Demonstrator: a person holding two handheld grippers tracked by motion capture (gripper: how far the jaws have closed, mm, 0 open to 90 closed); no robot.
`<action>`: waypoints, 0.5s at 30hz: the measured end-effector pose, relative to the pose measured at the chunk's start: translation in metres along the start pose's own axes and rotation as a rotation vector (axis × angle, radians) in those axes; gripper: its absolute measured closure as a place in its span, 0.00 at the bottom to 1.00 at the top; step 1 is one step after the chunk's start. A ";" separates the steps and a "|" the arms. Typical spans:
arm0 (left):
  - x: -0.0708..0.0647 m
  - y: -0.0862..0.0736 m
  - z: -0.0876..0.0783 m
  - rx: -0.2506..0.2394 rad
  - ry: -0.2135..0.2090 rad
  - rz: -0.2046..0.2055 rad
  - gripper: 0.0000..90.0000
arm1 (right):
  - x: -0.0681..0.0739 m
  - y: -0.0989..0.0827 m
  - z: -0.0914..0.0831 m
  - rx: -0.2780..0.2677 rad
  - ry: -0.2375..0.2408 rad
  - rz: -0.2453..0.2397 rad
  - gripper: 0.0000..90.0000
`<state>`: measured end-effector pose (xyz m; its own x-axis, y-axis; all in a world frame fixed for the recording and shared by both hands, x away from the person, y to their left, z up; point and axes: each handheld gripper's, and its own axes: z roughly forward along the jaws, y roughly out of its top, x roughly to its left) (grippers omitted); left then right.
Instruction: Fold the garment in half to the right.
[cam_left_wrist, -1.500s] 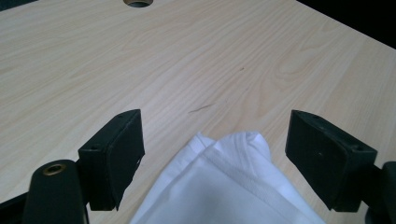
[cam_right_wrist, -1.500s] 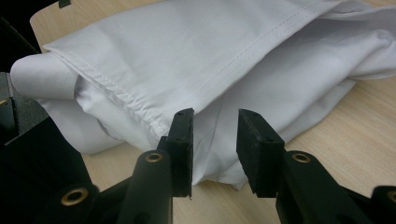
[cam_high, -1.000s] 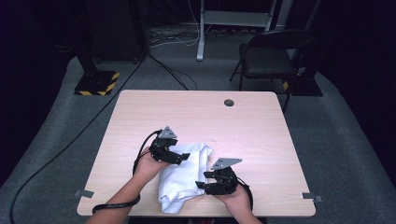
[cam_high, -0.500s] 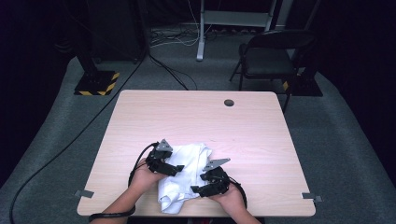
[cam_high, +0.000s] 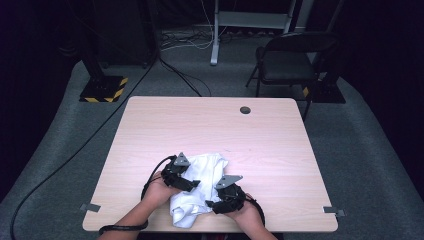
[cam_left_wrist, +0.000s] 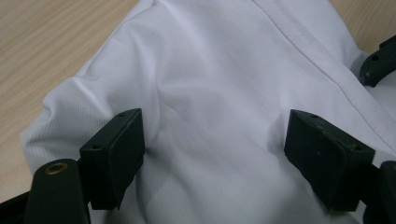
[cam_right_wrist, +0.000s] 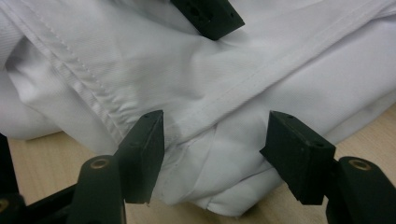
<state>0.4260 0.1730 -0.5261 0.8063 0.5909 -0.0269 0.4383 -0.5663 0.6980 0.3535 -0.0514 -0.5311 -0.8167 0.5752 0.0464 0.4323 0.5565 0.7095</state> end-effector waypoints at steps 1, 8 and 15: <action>0.001 0.001 0.002 -0.006 -0.005 0.002 0.22 | -0.001 -0.001 0.000 -0.004 -0.005 0.002 0.41; 0.005 0.023 0.023 0.001 0.011 0.063 0.23 | -0.014 -0.005 -0.003 -0.027 -0.069 0.048 0.38; -0.001 0.040 0.016 0.018 0.031 0.061 0.23 | -0.023 -0.006 -0.005 -0.031 -0.091 0.067 0.36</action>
<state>0.4489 0.1410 -0.5097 0.8188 0.5728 0.0376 0.3963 -0.6115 0.6849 0.3677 -0.0706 -0.5329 -0.7475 0.6635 0.0318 0.4717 0.4965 0.7287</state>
